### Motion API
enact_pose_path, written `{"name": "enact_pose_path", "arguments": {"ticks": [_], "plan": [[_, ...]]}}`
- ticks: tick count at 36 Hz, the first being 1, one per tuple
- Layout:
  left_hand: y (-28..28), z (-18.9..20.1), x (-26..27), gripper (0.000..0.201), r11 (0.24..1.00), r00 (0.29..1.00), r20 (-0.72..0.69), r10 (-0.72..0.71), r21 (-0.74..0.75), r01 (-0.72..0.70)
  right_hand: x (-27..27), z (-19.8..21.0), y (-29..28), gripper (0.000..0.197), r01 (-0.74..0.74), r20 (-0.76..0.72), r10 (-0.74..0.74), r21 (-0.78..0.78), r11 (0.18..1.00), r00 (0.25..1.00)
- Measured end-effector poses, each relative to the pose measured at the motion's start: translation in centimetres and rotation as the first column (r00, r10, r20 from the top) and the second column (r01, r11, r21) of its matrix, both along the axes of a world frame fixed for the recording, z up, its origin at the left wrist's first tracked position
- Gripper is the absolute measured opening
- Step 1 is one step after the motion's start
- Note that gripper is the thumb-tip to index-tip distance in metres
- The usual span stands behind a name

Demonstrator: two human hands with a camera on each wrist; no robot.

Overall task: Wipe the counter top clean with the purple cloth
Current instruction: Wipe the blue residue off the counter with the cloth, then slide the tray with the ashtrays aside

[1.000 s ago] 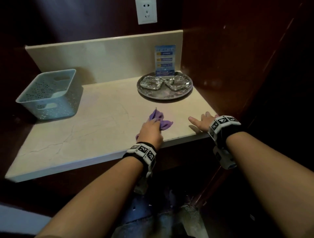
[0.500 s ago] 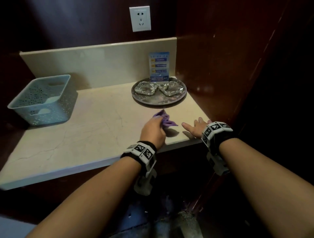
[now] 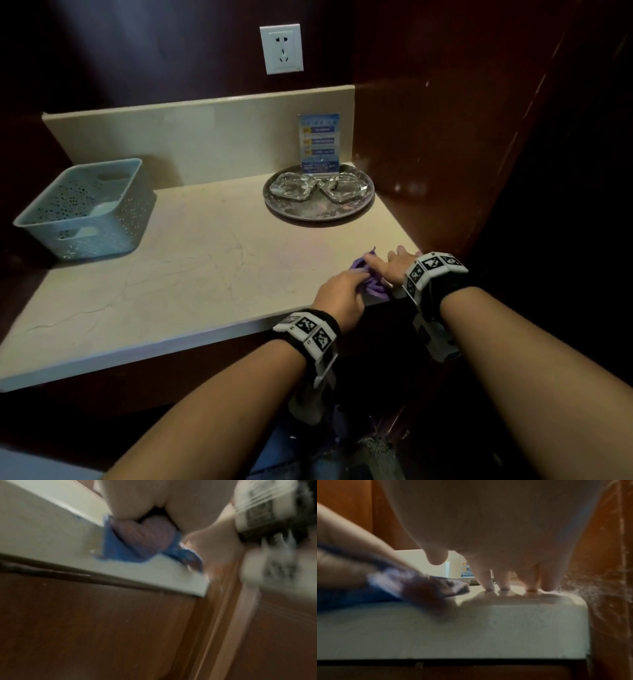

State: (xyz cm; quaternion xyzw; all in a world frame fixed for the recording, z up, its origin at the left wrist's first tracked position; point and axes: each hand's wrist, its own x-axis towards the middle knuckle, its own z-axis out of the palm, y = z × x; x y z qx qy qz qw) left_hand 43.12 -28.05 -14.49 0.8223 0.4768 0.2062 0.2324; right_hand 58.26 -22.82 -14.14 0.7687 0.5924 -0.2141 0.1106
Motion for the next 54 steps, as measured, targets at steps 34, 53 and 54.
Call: {"name": "enact_pose_path", "arguments": {"ticks": [34,53,54], "plan": [[13.2,7.7,-14.6,0.049,0.840,0.855,-0.002,0.519,-0.189,-0.510,-7.2,7.1,3.8,0.041,0.263,-0.131,-0.232,0.337,0.904,0.964],[24.6,5.2,-14.7,0.072,0.780,0.854,0.022,0.520,-0.419,-0.464,-4.6,6.9,13.8,0.048,0.489,-0.306,-0.397,0.347,0.800,0.866],[24.8,5.3,-14.5,0.070,0.780,0.854,0.015,0.520,-0.417,-0.467,-4.3,6.9,14.3,0.051,0.491,-0.324,-0.391,0.336,0.803,0.861]]}}
